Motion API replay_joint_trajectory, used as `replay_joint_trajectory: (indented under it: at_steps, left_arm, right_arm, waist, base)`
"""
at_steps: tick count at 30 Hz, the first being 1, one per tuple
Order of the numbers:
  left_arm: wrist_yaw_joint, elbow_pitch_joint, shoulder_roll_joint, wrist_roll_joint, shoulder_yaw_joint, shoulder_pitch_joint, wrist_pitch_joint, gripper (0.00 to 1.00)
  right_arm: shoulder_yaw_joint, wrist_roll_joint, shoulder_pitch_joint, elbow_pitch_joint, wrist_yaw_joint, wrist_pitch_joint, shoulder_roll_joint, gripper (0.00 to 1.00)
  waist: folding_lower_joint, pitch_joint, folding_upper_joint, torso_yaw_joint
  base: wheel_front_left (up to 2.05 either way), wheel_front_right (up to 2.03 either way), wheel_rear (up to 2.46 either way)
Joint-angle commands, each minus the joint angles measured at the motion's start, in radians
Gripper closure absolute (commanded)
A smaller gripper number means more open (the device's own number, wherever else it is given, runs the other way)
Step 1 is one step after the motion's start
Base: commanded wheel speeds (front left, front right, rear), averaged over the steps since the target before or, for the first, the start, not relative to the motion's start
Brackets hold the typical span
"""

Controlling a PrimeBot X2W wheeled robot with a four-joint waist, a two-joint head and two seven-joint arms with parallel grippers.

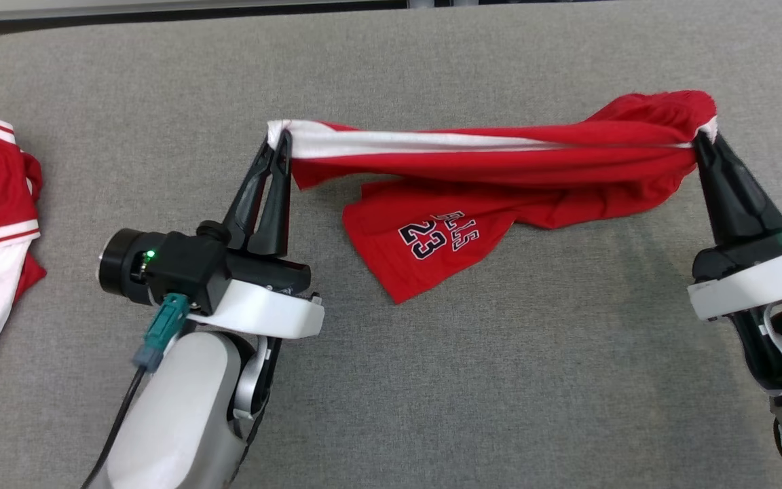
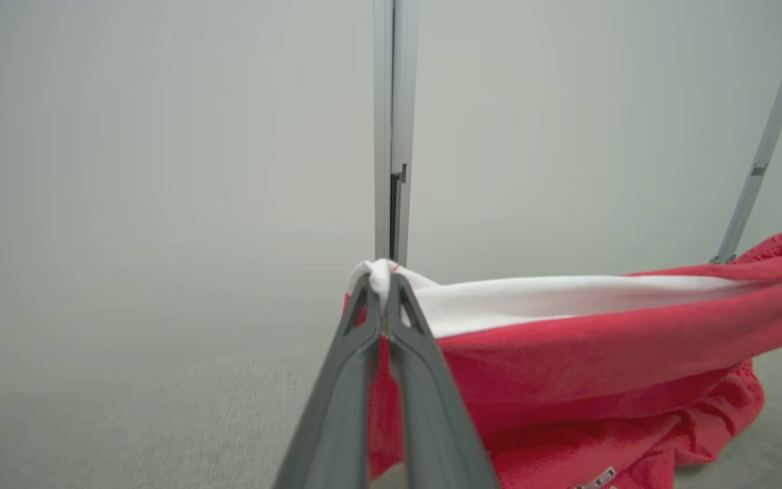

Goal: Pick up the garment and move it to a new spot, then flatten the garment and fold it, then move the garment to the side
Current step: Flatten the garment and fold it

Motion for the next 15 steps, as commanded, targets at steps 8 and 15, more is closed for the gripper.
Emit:
replay_joint_trajectory:
  at_steps: [8, 15]
  left_arm:
    - [0.024, -0.298, 0.048, 0.07, 0.027, 0.001, -0.003, 1.0]
    - [0.028, -0.476, 0.069, 0.11, 0.013, -0.062, 0.048, 1.0]
  right_arm:
    - [-0.143, -0.08, 0.044, -0.241, 0.0, 0.039, 0.005, 1.0]
    - [-0.285, -0.139, 0.084, -0.466, 0.0, 0.159, 0.053, 1.0]
  waist:
    - [0.0, -0.121, 0.0, -0.038]
    - [0.0, -0.184, 0.0, -0.047]
  base:
    - [0.0, 0.0, 0.0]
    - [0.0, 0.0, 0.0]
